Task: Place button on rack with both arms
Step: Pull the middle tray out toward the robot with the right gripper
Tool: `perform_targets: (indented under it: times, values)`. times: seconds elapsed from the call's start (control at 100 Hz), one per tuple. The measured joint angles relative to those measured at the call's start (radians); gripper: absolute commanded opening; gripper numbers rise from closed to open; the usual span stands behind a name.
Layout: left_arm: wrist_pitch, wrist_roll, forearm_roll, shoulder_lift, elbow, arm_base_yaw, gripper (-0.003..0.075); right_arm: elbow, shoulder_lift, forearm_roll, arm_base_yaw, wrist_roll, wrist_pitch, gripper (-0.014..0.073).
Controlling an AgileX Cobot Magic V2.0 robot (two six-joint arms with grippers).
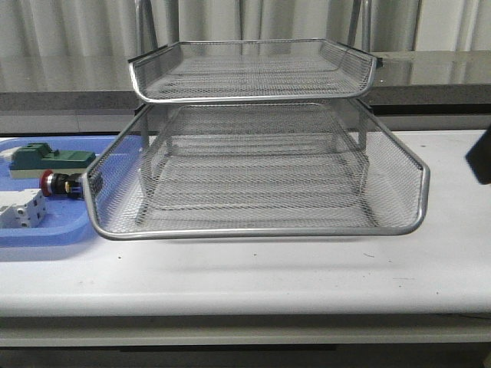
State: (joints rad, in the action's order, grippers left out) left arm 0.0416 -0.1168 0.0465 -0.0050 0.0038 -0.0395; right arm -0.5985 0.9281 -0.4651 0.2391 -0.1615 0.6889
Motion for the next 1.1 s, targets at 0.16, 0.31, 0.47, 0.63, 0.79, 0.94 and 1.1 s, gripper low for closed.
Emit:
perform_targets:
  times: [0.16, 0.31, 0.47, 0.63, 0.79, 0.94, 1.1]
  values:
    - [0.000, 0.000, 0.000, 0.000, 0.000, 0.000, -0.0020, -0.067, -0.105, 0.264, 0.000, 0.171, 0.088, 0.0433]
    - [0.000, 0.000, 0.000, 0.000, 0.000, 0.000, -0.0020, -0.129, -0.199, 0.451, 0.000, 0.288, 0.161, 0.0433]
    - [0.000, 0.000, 0.000, 0.000, 0.000, 0.000, -0.0020, -0.151, -0.297, 0.533, 0.000, 0.332, 0.219, 0.0429]
    - [0.000, 0.000, 0.000, 0.000, 0.000, 0.000, -0.0020, -0.151, -0.371, 0.557, 0.000, 0.340, 0.247, 0.0285]
    - [0.000, 0.000, 0.000, 0.000, 0.000, 0.000, -0.0020, -0.152, -0.419, 0.578, 0.000, 0.342, 0.247, -0.0006]
    - [0.000, 0.000, 0.000, 0.000, 0.000, 0.000, -0.0020, -0.152, -0.435, 0.581, 0.000, 0.342, 0.247, -0.0106]
    - [0.000, 0.000, 0.000, 0.000, 0.000, 0.000, -0.0020, -0.152, -0.435, 0.582, 0.000, 0.342, 0.247, -0.0109]
